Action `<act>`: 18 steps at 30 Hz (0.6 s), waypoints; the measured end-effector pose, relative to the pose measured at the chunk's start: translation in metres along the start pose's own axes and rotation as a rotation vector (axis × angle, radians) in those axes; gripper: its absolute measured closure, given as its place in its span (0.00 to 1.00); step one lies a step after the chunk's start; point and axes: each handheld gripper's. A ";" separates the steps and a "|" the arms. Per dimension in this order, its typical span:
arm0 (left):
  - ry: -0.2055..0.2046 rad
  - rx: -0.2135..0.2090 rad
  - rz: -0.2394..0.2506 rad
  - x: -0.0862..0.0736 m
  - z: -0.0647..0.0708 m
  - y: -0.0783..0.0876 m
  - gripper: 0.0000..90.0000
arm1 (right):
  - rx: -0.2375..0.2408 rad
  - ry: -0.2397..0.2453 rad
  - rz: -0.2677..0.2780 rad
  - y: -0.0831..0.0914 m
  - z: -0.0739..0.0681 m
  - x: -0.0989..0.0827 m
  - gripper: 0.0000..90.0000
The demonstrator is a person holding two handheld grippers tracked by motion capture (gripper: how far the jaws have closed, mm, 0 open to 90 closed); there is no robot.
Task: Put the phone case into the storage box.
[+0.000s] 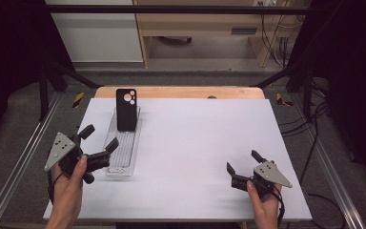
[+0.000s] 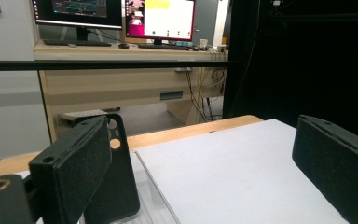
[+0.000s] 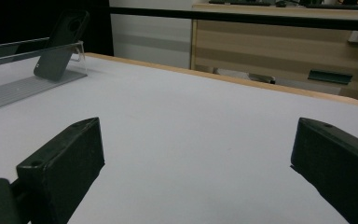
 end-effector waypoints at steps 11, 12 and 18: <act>-0.028 0.003 0.001 -0.009 0.003 0.003 0.04 | 0.000 0.000 -0.002 0.000 -0.001 0.000 0.03; -0.030 0.004 0.003 -0.009 0.003 0.004 0.04 | 0.000 0.000 -0.001 0.000 -0.001 0.000 0.03; -0.025 0.018 0.007 -0.015 0.003 0.006 0.04 | 0.000 0.001 -0.001 0.000 0.000 0.000 0.03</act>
Point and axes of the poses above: each handheld gripper's, and its own axes: y roughly backward along the jaws, x roughly out of its top, z roughly to its right, and after that the axes turned 1 degree about z, right-handed
